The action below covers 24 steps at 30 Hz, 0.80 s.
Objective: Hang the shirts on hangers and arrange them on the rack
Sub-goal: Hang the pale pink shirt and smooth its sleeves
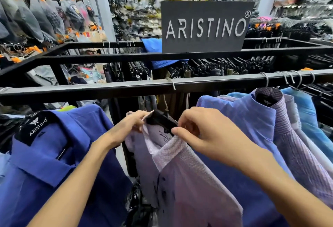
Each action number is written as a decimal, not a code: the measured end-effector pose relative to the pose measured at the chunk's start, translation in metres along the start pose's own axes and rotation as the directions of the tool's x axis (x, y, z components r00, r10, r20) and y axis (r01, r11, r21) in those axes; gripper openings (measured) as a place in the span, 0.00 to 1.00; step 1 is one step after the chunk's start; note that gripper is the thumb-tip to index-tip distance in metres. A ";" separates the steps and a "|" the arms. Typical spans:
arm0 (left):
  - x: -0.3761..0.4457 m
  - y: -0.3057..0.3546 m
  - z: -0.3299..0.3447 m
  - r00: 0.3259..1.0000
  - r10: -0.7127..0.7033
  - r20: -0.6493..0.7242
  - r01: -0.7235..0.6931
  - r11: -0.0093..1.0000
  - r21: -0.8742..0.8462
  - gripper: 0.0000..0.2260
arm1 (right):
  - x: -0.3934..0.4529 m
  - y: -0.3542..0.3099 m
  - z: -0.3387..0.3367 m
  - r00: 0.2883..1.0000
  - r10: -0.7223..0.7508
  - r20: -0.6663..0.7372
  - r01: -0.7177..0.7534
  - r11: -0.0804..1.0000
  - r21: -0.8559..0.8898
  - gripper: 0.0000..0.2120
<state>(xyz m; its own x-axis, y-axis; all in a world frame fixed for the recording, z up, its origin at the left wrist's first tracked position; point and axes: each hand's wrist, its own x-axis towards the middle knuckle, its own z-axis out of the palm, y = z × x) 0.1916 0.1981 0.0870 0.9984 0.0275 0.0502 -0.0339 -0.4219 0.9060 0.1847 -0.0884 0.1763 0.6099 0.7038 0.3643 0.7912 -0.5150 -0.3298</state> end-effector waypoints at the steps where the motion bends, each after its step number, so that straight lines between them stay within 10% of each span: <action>1: -0.001 -0.005 -0.003 1.000 0.017 0.022 -0.017 1.000 0.017 0.23 | -0.005 -0.006 0.003 1.000 0.009 0.007 -0.009 0.999 -0.052 0.10; 6: -0.002 -0.039 -0.015 0.984 0.149 -0.094 -0.118 0.955 0.274 0.11 | -0.022 -0.038 0.025 0.996 0.087 0.031 -0.083 0.990 -0.111 0.12; 10: -0.006 -0.084 -0.024 0.953 -0.003 -0.304 0.105 0.942 0.320 0.11 | -0.023 -0.050 0.063 0.991 0.103 0.089 -0.103 0.995 -0.005 0.18; 24: -0.083 -0.120 0.024 0.954 -0.146 -0.261 0.244 0.885 0.397 0.15 | 0.013 -0.018 0.241 0.941 0.197 0.275 -0.260 0.941 0.215 0.12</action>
<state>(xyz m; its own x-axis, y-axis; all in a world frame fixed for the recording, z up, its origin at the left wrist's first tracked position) 0.1143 0.2247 -0.0364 0.9455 0.3246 0.0251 0.2322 -0.7262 0.6471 0.1671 0.0478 -0.0229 0.7175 0.6955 0.0383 0.5769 -0.5625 -0.5923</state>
